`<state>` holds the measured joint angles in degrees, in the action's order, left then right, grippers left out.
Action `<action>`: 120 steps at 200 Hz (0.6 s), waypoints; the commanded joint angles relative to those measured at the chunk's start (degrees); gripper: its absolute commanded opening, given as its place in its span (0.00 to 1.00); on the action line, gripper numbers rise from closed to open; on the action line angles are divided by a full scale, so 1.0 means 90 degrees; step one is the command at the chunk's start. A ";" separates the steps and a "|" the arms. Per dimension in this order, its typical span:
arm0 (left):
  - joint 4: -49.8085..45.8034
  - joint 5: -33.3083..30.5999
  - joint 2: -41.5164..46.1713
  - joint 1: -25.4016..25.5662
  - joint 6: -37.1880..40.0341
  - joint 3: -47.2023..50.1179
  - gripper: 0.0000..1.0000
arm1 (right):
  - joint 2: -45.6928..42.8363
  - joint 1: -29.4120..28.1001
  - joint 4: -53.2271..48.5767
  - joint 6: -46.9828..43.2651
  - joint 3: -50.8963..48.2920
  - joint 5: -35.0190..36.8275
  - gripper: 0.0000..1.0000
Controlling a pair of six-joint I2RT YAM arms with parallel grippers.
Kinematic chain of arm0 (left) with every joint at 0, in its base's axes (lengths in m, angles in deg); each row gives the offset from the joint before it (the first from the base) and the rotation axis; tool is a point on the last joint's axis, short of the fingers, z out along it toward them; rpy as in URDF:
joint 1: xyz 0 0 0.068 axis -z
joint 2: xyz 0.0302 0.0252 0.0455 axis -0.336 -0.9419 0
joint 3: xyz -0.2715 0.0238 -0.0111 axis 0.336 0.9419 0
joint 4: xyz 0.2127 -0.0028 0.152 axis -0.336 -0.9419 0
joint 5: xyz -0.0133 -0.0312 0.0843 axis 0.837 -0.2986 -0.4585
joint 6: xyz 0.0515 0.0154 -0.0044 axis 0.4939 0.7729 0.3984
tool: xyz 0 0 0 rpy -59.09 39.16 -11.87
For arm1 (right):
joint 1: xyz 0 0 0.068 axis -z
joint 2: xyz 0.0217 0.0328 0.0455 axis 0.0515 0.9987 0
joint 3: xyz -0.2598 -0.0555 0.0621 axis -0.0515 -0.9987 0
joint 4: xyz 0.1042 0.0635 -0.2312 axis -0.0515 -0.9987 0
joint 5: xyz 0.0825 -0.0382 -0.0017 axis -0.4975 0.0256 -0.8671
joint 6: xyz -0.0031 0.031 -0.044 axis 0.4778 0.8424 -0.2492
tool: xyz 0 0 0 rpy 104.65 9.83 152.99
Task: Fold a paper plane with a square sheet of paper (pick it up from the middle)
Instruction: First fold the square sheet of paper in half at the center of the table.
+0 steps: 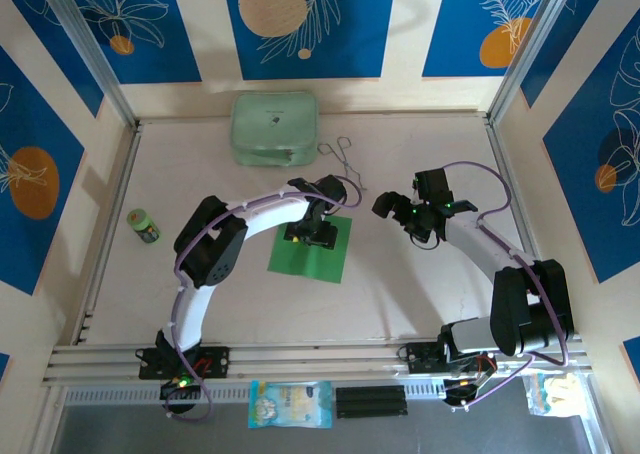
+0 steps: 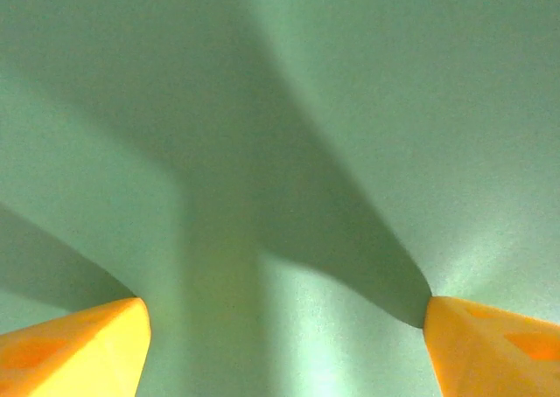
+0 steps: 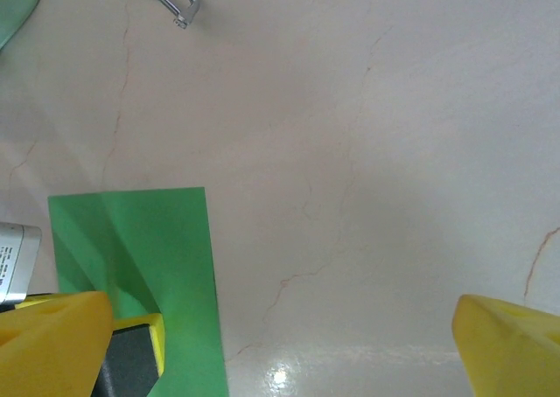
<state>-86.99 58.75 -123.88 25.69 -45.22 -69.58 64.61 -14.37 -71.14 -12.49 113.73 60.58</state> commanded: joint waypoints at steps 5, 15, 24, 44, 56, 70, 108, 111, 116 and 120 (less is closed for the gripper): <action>-0.0115 -0.0140 -0.0321 0.0052 -0.0182 0.0236 0.81 | 0.0069 0.0029 -0.0157 -0.0053 0.0146 -0.0091 1.00; -0.0115 -0.0164 -0.0314 0.0054 -0.0188 0.0246 0.80 | 0.0066 0.0029 -0.0158 -0.0043 0.0147 -0.0086 1.00; -0.0123 -0.0178 -0.0312 0.0046 -0.0186 0.0247 0.80 | 0.0067 0.0029 -0.0158 -0.0032 0.0144 -0.0086 1.00; -0.0116 -0.0207 -0.0273 0.0052 -0.0206 0.0256 0.79 | 0.0069 0.0029 -0.0158 -0.0013 0.0135 -0.0093 1.00; -0.0115 -0.0226 -0.0218 0.0046 -0.0228 0.0256 0.78 | 0.0060 0.0034 -0.0166 -0.0002 0.0140 -0.0087 1.00; -0.0082 -0.0238 -0.0097 0.0049 -0.0264 0.0272 0.74 | 0.0050 0.0029 -0.0179 0.0003 0.0142 -0.0077 1.00; 0.0820 0.0007 0.0575 -0.0005 -0.0385 0.0934 0.57 | -0.0025 0.0044 -0.0096 0.0010 0.0115 -0.0161 1.00; 0.0918 0.0071 0.0641 -0.0011 -0.0391 0.1006 0.56 | -0.0028 0.0040 -0.0086 0.0014 0.0107 -0.0169 1.00; 0.1065 0.0166 0.0744 -0.0032 -0.0401 0.1111 0.54 | -0.0043 0.0038 -0.0045 0.0025 0.0098 -0.0202 1.00; 0.1166 0.0237 0.0834 -0.0059 -0.0412 0.1200 0.52 | -0.0057 0.0043 -0.0016 0.0042 0.0086 -0.0243 1.00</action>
<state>-81.33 58.03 -119.97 25.71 -47.89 -63.35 64.61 -14.28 -71.12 -12.47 113.73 60.54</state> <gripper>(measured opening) 0.551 0.999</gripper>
